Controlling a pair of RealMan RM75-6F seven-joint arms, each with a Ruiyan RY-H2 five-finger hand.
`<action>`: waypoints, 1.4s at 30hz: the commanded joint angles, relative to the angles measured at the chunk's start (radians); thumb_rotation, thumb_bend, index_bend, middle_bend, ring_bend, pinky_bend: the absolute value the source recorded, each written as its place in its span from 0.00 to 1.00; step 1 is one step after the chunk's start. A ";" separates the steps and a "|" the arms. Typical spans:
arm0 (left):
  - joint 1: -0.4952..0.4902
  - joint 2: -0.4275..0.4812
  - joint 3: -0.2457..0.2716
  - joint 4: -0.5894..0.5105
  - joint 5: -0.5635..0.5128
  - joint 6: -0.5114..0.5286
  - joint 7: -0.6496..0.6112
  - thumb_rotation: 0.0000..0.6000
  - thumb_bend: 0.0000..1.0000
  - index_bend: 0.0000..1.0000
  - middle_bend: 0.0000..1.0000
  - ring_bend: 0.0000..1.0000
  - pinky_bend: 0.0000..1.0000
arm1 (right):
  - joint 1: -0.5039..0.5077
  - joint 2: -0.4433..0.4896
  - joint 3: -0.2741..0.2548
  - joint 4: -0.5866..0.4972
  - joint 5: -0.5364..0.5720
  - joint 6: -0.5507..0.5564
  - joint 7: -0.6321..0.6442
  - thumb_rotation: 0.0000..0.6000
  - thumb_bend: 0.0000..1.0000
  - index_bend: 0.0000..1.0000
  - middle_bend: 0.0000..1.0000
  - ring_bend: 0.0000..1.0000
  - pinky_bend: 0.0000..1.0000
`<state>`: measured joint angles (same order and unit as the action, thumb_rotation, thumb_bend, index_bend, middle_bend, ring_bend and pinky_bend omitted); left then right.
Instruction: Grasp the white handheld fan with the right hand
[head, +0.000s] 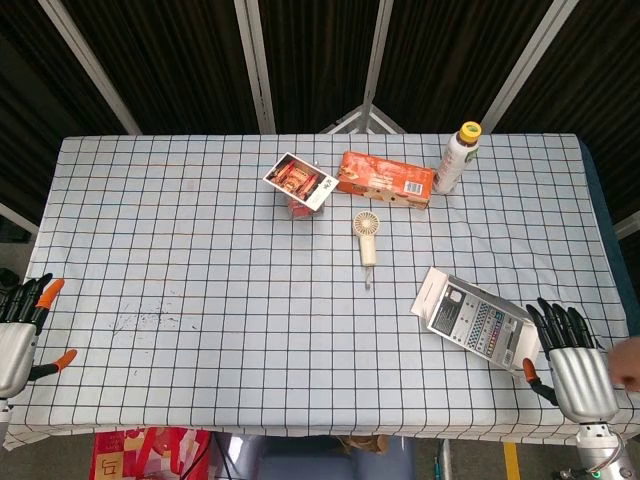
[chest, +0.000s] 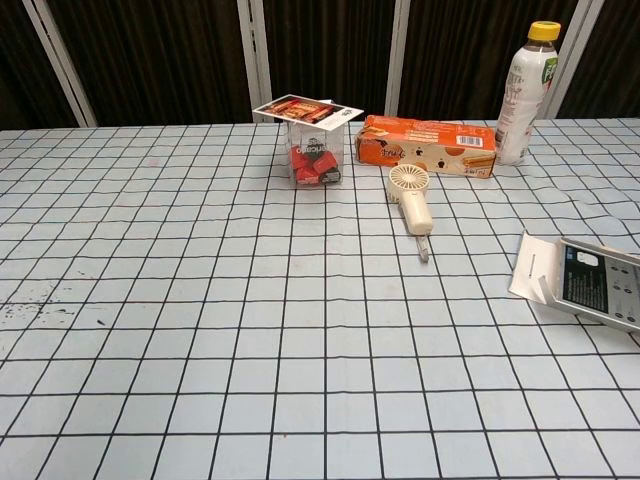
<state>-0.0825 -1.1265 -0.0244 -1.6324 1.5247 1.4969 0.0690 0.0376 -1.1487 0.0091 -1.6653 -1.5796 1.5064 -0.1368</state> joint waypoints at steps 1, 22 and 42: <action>0.000 -0.001 0.001 0.001 0.003 0.001 0.002 1.00 0.05 0.00 0.00 0.00 0.00 | 0.000 0.000 0.000 0.001 -0.001 0.000 0.002 1.00 0.45 0.00 0.00 0.00 0.00; 0.005 -0.001 0.003 -0.004 0.007 0.010 -0.001 1.00 0.05 0.00 0.00 0.00 0.00 | 0.037 0.006 0.036 -0.026 0.023 -0.034 0.020 1.00 0.45 0.00 0.00 0.03 0.09; -0.006 0.019 0.002 -0.010 0.003 -0.012 -0.043 1.00 0.05 0.00 0.00 0.00 0.00 | 0.508 -0.198 0.317 -0.084 0.572 -0.493 -0.285 1.00 0.65 0.00 0.83 0.95 0.92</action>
<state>-0.0877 -1.1089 -0.0218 -1.6419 1.5291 1.4854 0.0267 0.4705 -1.2714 0.2980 -1.7867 -1.0933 1.0772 -0.3413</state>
